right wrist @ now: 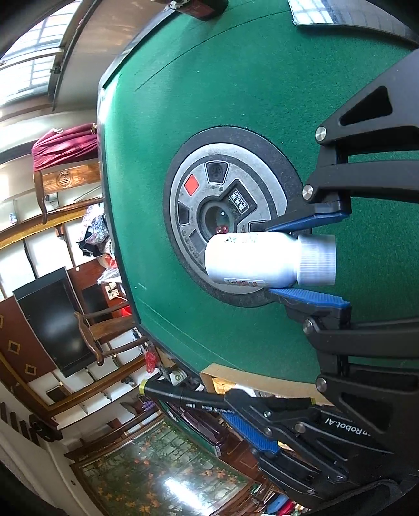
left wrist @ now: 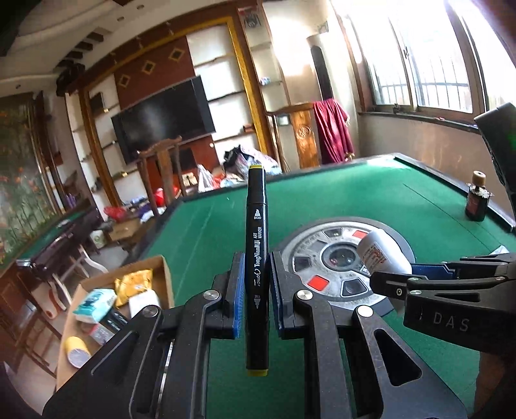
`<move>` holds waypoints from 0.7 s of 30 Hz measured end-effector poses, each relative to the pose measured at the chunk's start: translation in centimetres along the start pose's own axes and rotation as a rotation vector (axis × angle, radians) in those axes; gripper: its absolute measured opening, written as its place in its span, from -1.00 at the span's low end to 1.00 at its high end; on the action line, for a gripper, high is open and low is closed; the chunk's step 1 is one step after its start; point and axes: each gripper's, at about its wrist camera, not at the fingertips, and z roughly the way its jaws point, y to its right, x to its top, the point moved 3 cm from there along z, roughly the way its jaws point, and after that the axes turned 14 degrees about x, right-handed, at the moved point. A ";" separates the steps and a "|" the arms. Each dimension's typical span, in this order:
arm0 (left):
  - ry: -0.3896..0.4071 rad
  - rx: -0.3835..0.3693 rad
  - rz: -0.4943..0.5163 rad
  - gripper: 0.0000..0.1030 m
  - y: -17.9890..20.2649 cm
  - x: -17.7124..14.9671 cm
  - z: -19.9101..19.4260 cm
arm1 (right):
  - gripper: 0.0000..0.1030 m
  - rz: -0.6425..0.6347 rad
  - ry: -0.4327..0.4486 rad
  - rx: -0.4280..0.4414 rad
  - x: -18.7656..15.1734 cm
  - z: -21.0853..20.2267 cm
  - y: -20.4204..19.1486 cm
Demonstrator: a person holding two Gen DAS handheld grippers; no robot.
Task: Organize objects
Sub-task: 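Carry the white bottle into the box and release it while the left tool drops the marker in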
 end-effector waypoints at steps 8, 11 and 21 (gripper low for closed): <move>0.025 0.030 -0.075 -0.72 -3.0 -0.2 -1.4 | -0.35 -0.043 0.024 0.013 -0.3 -0.7 -2.6; 0.027 0.039 -0.105 -0.72 -4.3 -0.4 -1.8 | -0.35 -0.066 0.027 0.020 -0.7 -0.7 -4.2; 0.013 0.053 -0.214 -0.72 -8.8 -1.5 -3.1 | -0.35 -0.100 0.007 0.063 -1.9 0.3 -8.2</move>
